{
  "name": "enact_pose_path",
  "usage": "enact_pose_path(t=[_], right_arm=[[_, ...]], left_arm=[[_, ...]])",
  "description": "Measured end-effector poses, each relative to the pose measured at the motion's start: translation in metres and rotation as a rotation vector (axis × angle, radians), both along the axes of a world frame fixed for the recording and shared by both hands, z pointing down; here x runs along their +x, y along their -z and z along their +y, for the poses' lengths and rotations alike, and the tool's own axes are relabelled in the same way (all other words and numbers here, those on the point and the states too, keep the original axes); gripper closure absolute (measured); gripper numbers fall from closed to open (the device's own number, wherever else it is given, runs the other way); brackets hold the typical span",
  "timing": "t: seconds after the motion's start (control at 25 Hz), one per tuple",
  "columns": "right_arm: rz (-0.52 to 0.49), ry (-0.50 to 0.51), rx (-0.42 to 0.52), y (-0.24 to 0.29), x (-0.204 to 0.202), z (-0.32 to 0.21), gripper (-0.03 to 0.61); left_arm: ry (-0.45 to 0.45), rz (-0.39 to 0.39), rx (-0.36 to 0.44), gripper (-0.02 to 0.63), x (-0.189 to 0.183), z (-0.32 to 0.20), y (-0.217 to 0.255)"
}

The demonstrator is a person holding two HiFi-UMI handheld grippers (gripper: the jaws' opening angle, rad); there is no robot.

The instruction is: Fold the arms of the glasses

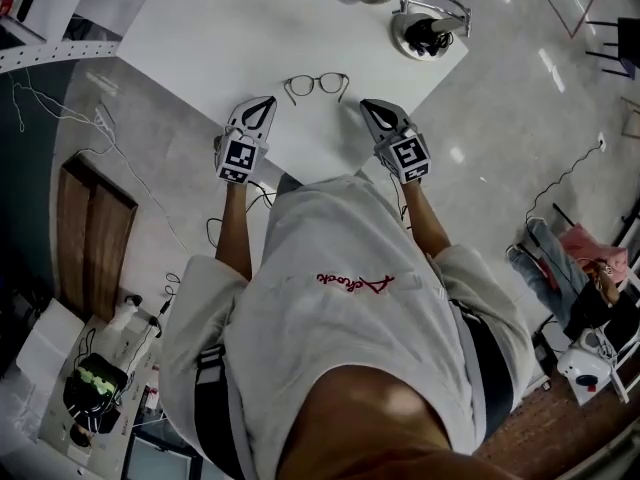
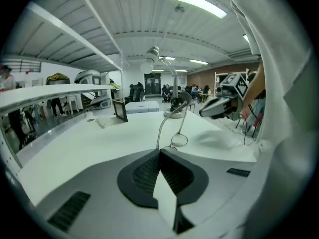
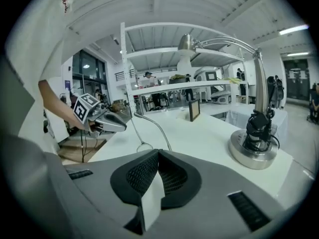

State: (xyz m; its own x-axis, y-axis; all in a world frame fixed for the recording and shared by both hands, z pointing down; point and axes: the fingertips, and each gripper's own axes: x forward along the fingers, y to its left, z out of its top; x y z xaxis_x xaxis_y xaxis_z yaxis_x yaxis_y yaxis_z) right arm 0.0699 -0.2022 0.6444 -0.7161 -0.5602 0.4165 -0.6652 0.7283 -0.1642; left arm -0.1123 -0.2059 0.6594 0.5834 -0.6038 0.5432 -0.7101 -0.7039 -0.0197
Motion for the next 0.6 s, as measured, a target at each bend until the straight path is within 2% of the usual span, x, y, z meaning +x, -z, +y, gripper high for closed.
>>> enact_pose_path(t=[0.16,0.32,0.44,0.56,0.6], right_arm=[[0.11,0.07,0.047,-0.006,-0.001,-0.009,0.548],[0.342,0.226,0.158,-0.018,-0.001,-0.012,0.548],[0.485,0.359,0.249,-0.025,-0.004,-0.013,0.548],[0.544,0.429,0.294,-0.029,-0.007,-0.017,0.546],[0.548,0.44,0.295,-0.029,-0.008,-0.018,0.503]], left_arm=[[-0.143,-0.155,0.027,0.591,0.005,-0.001,-0.009],[-0.258,-0.288,0.057,0.591,0.006,-0.002,-0.016],[-0.282,-0.313,0.062,0.591,0.005,-0.004,-0.019],[-0.254,-0.301,0.062,0.591,0.003,-0.009,-0.018],[-0.244,-0.297,0.062,0.572,0.003,-0.011,-0.018]])
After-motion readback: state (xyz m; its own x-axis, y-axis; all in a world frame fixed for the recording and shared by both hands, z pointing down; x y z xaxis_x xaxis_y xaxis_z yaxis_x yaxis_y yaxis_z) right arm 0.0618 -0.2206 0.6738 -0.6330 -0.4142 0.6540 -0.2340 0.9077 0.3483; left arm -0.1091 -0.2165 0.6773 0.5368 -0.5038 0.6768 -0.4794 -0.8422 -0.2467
